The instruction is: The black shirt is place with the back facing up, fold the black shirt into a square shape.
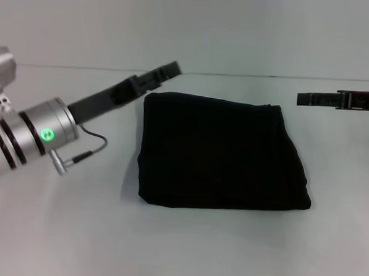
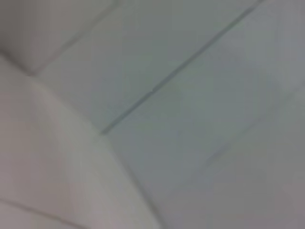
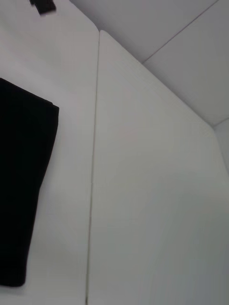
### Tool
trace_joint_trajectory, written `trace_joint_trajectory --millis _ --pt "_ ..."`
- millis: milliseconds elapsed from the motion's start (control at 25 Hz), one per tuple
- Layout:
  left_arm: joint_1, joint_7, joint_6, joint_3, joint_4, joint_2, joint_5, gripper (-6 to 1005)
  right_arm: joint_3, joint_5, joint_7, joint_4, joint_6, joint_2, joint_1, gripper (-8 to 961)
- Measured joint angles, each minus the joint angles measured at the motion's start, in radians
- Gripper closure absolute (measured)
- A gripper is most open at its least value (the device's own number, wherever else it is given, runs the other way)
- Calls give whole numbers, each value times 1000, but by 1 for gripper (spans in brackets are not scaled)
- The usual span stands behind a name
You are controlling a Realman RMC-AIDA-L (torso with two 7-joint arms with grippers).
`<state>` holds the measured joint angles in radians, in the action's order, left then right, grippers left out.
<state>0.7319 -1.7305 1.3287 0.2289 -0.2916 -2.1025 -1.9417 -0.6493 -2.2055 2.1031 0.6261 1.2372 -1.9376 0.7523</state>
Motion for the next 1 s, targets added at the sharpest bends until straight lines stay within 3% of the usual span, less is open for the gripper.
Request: trace_joint_trajectory --millis 320,480,760,1000 --pt "28 -205 -336 140 -78 23 -48 110 0 2 2 -32 -22 -2 -2 28" --pt "48 -251 -426 199 -79 25 -103 109 0 2 3 -37 -24 -4 -2 28" --pt "79 -256 -523 286 -50 10 -105 108 -3 2 -1 -42 -34 -4 0 28" --pt "96 -249 -574 345 -47 -17 -105 107 -5 1 -3 -42 -38 -4 2 28"
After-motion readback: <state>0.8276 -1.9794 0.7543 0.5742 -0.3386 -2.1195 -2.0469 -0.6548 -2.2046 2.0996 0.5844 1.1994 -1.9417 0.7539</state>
